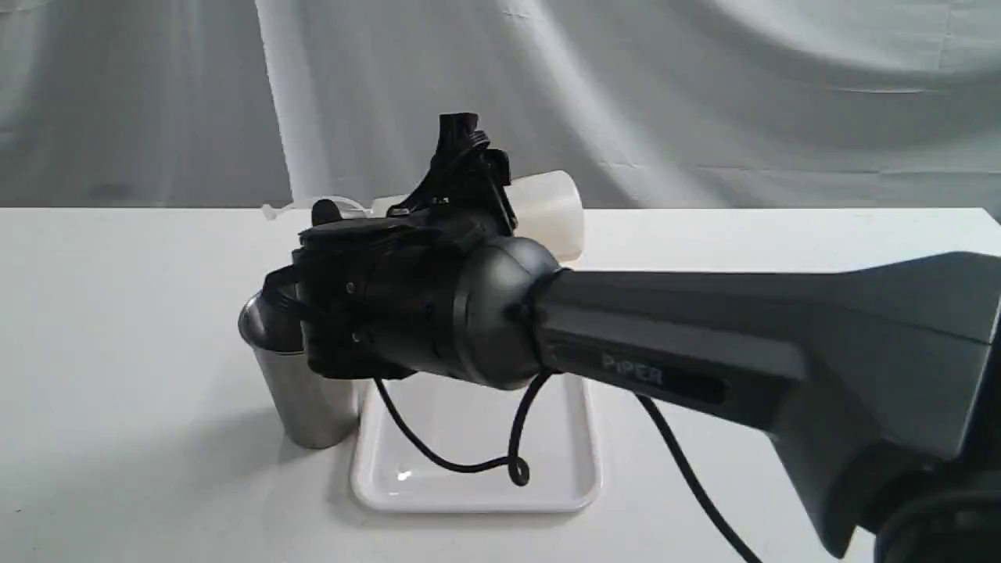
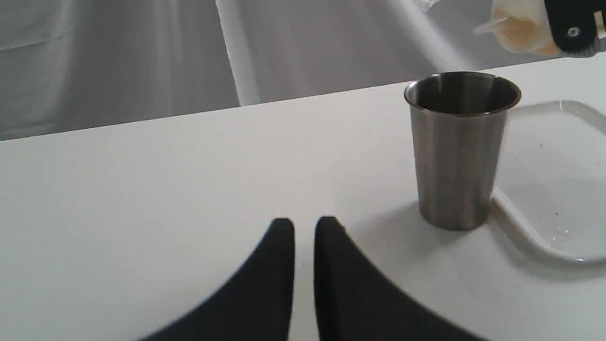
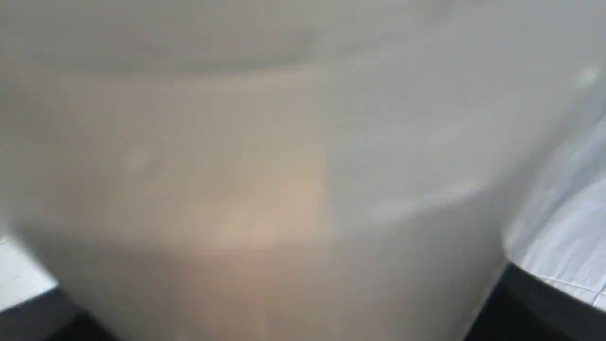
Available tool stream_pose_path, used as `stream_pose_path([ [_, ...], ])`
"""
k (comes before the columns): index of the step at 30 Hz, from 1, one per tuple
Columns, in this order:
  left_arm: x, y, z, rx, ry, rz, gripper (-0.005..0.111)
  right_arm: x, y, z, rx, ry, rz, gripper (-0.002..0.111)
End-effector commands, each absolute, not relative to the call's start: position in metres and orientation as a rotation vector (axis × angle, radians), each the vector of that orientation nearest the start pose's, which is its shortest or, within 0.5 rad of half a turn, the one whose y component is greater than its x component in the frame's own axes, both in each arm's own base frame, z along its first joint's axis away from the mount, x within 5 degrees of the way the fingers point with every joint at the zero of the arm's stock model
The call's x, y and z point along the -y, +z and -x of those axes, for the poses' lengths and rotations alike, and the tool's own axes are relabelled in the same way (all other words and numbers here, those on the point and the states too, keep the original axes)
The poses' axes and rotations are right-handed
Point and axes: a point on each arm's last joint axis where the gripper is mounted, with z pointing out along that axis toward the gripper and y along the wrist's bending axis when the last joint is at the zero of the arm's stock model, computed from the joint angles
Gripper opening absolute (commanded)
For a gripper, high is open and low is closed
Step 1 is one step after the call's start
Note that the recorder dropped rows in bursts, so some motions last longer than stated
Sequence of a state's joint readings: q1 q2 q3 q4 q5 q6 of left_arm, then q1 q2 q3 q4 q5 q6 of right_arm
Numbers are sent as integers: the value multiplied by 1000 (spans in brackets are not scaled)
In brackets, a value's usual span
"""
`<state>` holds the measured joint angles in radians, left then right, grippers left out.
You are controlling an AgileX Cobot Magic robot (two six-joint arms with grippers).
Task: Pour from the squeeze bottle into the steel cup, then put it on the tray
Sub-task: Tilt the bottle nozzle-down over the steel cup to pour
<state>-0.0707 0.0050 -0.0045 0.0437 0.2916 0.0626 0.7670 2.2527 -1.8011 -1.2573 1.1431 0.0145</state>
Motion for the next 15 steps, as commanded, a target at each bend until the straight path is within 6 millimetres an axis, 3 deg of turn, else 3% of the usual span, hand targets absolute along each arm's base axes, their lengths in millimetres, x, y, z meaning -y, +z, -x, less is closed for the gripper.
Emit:
stream_pose_path([
  [1,3,187,-55,-1762,32,-147,8,-272,225,-398,-1774,-1434,1417,39],
  [15,3,187,-55,-1762,32,-147,8,-272,234,-401,-1628,-1582,1477,39],
])
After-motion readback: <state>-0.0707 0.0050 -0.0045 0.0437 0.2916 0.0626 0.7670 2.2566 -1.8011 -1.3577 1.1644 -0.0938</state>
